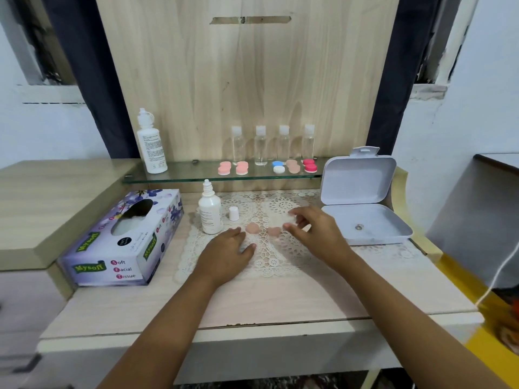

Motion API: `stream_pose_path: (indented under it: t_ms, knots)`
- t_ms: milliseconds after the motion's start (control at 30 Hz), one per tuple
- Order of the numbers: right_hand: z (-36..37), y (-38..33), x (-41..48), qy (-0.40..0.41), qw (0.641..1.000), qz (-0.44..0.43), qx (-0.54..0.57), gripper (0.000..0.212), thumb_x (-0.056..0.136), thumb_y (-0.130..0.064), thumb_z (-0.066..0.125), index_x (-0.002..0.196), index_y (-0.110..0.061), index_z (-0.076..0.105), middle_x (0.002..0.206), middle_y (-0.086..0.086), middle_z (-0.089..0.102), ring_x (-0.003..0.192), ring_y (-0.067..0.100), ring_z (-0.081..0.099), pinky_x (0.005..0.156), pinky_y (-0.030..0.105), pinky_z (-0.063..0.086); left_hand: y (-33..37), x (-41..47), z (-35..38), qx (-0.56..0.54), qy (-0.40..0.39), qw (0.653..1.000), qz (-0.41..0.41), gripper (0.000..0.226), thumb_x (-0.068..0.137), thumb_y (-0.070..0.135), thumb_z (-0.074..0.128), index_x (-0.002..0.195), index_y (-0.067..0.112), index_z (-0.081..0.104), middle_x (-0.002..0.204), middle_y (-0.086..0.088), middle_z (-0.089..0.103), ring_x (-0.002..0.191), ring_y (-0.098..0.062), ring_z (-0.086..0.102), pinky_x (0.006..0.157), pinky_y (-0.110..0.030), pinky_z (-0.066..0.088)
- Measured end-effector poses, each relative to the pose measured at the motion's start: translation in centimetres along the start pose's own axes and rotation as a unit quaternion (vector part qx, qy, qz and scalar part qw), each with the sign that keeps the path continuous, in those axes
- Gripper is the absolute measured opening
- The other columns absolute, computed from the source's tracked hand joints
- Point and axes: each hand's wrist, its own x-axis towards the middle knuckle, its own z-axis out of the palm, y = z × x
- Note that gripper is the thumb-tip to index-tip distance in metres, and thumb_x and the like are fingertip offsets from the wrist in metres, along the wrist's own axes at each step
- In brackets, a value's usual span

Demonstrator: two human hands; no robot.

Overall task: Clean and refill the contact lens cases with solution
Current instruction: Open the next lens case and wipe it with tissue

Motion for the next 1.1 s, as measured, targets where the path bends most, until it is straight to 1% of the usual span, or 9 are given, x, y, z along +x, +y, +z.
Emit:
stream_pose_path:
  t_ms: [167,267,400,500,567,700,867,1033,1100]
  knots:
    - [2.6,0.0,-0.7,-0.038,0.998,0.044,0.015,0.032,0.083,-0.025,0.068,0.112,-0.01,0.065,0.094,-0.001,0.055,0.084,0.009,0.051,0.068,0.007,0.034,0.1,-0.1,-0.2,-0.001,0.007,1.0,0.006,0.051,0.097,0.041,0.041,0.138,0.012,0.044,0.151,-0.003,0.033,0.139,-0.015,0.027,0.108,-0.022,0.021]
    - [3.0,0.2,-0.8,-0.063,0.997,0.051,0.005,0.031,0.084,-0.026,0.066,0.111,-0.011,0.065,0.101,0.003,0.059,0.09,0.012,0.053,0.078,0.018,0.038,0.1,-0.1,-0.2,-0.005,0.012,1.0,0.007,0.049,0.097,0.038,0.041,0.138,0.012,0.045,0.15,-0.003,0.033,0.138,-0.015,0.027,0.108,-0.021,0.021]
    - [3.2,0.6,-1.1,-0.08,0.996,0.031,-0.022,0.029,0.083,-0.029,0.066,0.107,-0.014,0.066,0.1,0.0,0.057,0.097,0.014,0.052,0.083,0.024,0.04,0.2,-0.1,-0.2,-0.01,0.02,1.0,0.012,0.046,0.097,0.033,0.042,0.136,0.01,0.047,0.15,-0.004,0.034,0.137,-0.016,0.03,0.106,-0.019,0.022]
    - [3.3,0.7,-1.2,-0.096,0.994,0.012,-0.041,0.029,0.083,-0.031,0.066,0.107,-0.014,0.066,0.096,-0.002,0.053,0.098,0.016,0.05,0.085,0.027,0.04,0.0,0.0,-0.3,-0.043,0.022,0.999,0.011,0.034,0.093,0.022,0.045,0.119,0.005,0.06,0.131,-0.007,0.054,0.122,-0.023,0.047,0.096,-0.028,0.036]
    - [3.2,0.8,-1.2,-0.097,0.994,0.012,-0.04,0.028,0.083,-0.031,0.066,0.106,-0.014,0.066,0.096,-0.002,0.053,0.098,0.016,0.05,0.085,0.027,0.039,0.0,-0.1,-0.5,-0.09,0.049,0.995,0.015,0.028,0.089,0.017,0.045,0.105,0.005,0.065,0.107,-0.006,0.064,0.1,-0.023,0.058,0.08,-0.027,0.043]
    - [3.2,0.8,-1.3,-0.099,0.994,0.011,-0.038,0.027,0.083,-0.032,0.066,0.104,-0.015,0.066,0.094,-0.003,0.052,0.095,0.016,0.05,0.083,0.028,0.04,0.6,-0.1,-1.9,-0.128,0.104,0.985,0.042,0.028,0.092,0.016,0.05,0.116,0.013,0.065,0.115,0.0,0.064,0.105,-0.014,0.057,0.087,-0.018,0.04]
    - [3.1,0.8,-1.4,-0.095,0.995,0.008,-0.036,0.022,0.084,-0.032,0.064,0.1,-0.017,0.066,0.095,-0.003,0.054,0.093,0.013,0.049,0.078,0.026,0.039,1.2,-0.9,-5.3,-0.177,0.151,0.97,0.076,0.021,0.092,0.014,0.054,0.107,0.013,0.069,0.098,0.002,0.068,0.081,-0.003,0.059,0.077,-0.016,0.047]
    - [3.0,0.7,-1.4,-0.097,0.994,0.0,-0.045,0.025,0.086,-0.031,0.063,0.106,-0.016,0.066,0.096,-0.004,0.053,0.094,0.013,0.048,0.079,0.025,0.038,-1.5,-2.1,-10.8,-0.151,0.263,0.953,0.016,0.018,0.09,0.013,0.057,0.102,0.013,0.07,0.089,0.001,0.067,0.08,-0.015,0.059,0.07,-0.019,0.043]
    - [3.1,0.7,-1.4,-0.096,0.994,-0.002,-0.049,0.026,0.086,-0.032,0.063,0.107,-0.016,0.065,0.096,-0.004,0.053,0.094,0.014,0.048,0.079,0.026,0.038,-3.9,-1.8,-13.0,-0.111,0.266,0.957,-0.033,0.018,0.091,0.015,0.055,0.103,0.016,0.069,0.094,0.0,0.066,0.083,-0.015,0.057,0.072,-0.023,0.04]
